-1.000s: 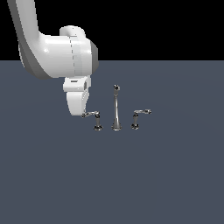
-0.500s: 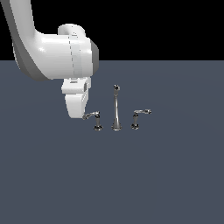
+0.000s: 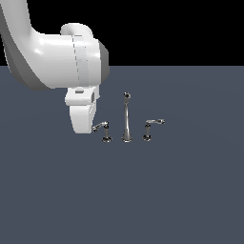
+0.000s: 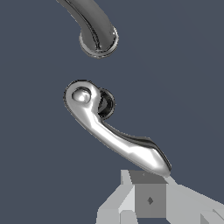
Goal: Turn on the faucet by rotating a designated handle.
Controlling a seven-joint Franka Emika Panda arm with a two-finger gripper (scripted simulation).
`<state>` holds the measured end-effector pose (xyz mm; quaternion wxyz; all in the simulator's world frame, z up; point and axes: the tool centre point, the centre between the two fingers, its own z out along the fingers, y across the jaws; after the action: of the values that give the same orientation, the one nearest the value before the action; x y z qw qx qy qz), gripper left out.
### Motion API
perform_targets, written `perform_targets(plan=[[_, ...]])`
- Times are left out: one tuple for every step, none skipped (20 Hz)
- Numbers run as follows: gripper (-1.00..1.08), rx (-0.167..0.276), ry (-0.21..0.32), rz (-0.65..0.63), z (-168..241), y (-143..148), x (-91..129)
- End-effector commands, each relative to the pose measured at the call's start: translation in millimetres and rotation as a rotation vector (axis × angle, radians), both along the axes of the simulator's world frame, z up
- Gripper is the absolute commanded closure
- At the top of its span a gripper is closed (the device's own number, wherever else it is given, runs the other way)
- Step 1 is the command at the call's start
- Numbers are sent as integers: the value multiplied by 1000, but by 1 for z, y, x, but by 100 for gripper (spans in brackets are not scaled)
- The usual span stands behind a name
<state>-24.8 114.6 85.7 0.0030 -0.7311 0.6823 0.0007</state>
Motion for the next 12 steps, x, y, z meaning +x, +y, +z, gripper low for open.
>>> perform_targets(plan=[[108, -1, 1, -3, 0, -8, -3], [108, -1, 1, -4, 0, -12, -5], [108, -2, 1, -5, 0, -17, -6], [108, -2, 1, -6, 0, -21, -8], [108, -3, 2, -7, 0, -26, -10], [108, -3, 2, -8, 0, -30, -12], [108, -3, 2, -9, 0, -34, -13], [108, -4, 2, -10, 0, -39, -15], [108, -4, 2, -11, 0, -43, -17], [108, -5, 3, -12, 0, -48, -19], [108, -5, 3, -13, 0, -53, -21], [108, -5, 3, -13, 0, -53, -21]])
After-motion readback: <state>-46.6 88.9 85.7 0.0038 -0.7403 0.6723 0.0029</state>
